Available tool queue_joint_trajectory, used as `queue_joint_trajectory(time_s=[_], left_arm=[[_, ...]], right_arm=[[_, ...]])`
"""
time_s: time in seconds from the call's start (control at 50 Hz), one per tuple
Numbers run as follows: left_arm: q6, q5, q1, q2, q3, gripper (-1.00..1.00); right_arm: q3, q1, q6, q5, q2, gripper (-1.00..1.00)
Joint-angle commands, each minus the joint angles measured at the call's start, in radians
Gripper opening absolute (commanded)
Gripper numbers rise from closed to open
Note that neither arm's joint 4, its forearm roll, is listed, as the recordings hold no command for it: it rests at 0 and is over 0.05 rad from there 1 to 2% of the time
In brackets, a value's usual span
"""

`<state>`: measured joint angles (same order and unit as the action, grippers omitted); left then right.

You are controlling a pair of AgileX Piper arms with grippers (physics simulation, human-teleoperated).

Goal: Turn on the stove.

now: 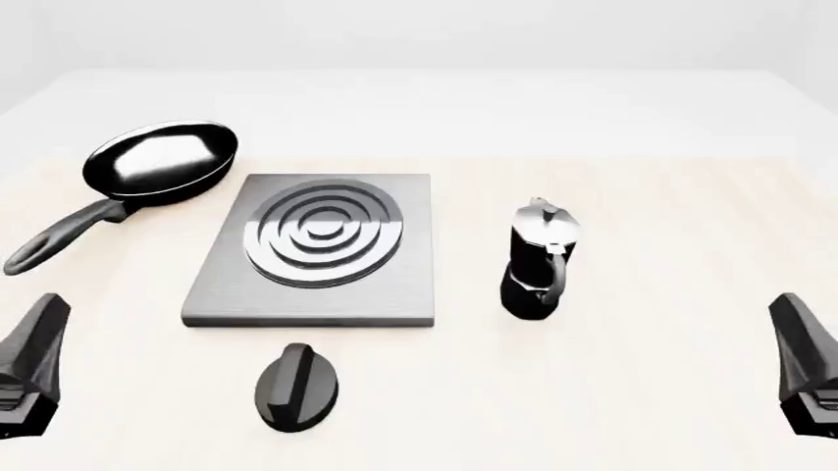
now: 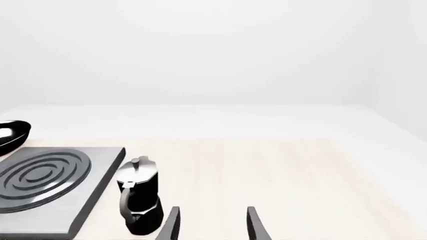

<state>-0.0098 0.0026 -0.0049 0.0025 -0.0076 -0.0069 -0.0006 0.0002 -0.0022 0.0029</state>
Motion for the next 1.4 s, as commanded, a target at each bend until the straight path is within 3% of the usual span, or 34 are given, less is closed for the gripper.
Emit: queue_joint_trajectory(time_s=[0.02, 0.1, 0.16, 0.22, 0.3, 0.44, 0.56, 0.78, 0.8, 1.4], left_arm=[[0.021, -0.021, 0.003, 0.035, 0.006, 1.0], [0.037, -0.053, 0.0, 0.083, 0.007, 1.0], [0.07, -0.147, -0.01, 0.227, 0.007, 1.0], [0.11, -0.14, -0.026, 0.22, 0.007, 1.0], [0.141, -0.245, -0.057, 0.406, 0.007, 1.0], [0.159, -0.307, -0.059, 0.597, -0.037, 1.0], [0.198, -0.269, -0.079, 0.682, -0.102, 1.0], [0.199, -0.179, -0.142, 0.821, -0.205, 1.0], [0.179, -0.162, -0.147, 0.884, -0.234, 1.0], [0.088, 0.088, -0.316, 0.957, -0.364, 1.0]], right_arm=[[0.002, 0.004, 0.004, -0.003, 0.01, 1.0], [0.004, 0.005, 0.0, -0.01, 0.02, 1.0], [0.005, 0.002, -0.003, -0.017, 0.026, 1.0], [0.005, 0.005, -0.001, -0.017, 0.022, 1.0], [0.005, 0.002, -0.004, -0.007, 0.008, 1.0], [0.005, 0.004, 0.0, -0.009, 0.01, 1.0], [0.005, 0.004, -0.003, -0.011, 0.013, 1.0], [0.006, 0.005, -0.001, -0.014, 0.018, 1.0], [0.006, 0.004, 0.0, -0.013, 0.019, 1.0], [0.006, 0.012, 0.008, -0.039, 0.051, 1.0]])
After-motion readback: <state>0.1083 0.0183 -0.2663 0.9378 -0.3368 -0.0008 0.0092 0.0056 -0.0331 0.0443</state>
